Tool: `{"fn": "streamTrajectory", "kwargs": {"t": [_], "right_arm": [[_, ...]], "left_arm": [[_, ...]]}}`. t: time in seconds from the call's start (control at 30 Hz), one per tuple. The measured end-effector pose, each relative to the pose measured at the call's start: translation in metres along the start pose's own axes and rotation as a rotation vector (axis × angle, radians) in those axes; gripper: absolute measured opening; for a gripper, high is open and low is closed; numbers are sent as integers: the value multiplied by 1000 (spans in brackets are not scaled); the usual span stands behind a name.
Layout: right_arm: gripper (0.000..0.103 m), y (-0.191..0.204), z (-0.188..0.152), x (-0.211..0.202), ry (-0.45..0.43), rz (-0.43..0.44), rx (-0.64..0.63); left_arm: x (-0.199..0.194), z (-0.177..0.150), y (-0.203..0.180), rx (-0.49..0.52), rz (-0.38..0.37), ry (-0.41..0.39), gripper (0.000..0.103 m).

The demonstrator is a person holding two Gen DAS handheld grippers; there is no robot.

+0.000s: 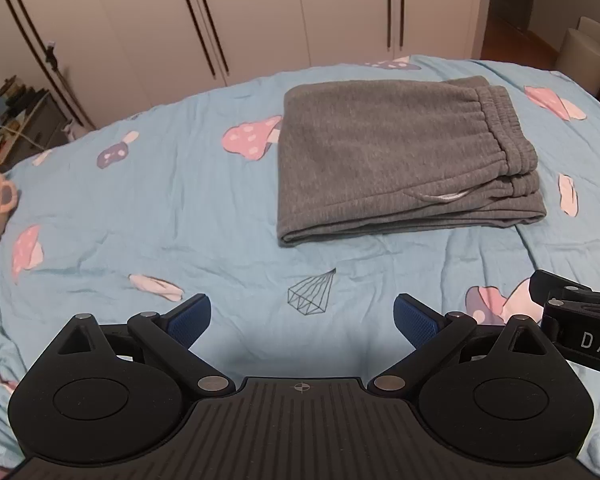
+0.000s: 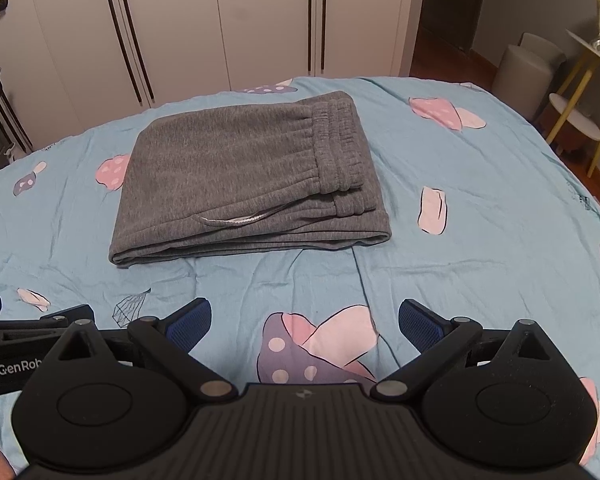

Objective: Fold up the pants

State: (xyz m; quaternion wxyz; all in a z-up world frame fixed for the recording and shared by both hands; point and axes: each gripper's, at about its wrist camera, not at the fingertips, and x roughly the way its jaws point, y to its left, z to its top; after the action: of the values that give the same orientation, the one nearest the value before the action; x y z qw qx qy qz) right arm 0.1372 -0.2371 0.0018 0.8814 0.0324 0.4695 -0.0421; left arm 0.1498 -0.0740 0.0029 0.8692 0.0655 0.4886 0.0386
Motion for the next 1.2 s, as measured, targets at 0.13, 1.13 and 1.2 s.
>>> {"fn": "streamTrajectory", "kwargs": {"t": [0.13,1.13,1.2], "right_arm": [[100,-1,0,-1,-1,2,3],[100,-4,3,1,-4,-1,0],[100,-4,3,1,-4,-1,0]], "left_arm": [[-1,0,-1,4,-1,-2,101],[-3,2,-9,33,14,-26,101],[-3,2,-9,32,13,-26,101]]}}
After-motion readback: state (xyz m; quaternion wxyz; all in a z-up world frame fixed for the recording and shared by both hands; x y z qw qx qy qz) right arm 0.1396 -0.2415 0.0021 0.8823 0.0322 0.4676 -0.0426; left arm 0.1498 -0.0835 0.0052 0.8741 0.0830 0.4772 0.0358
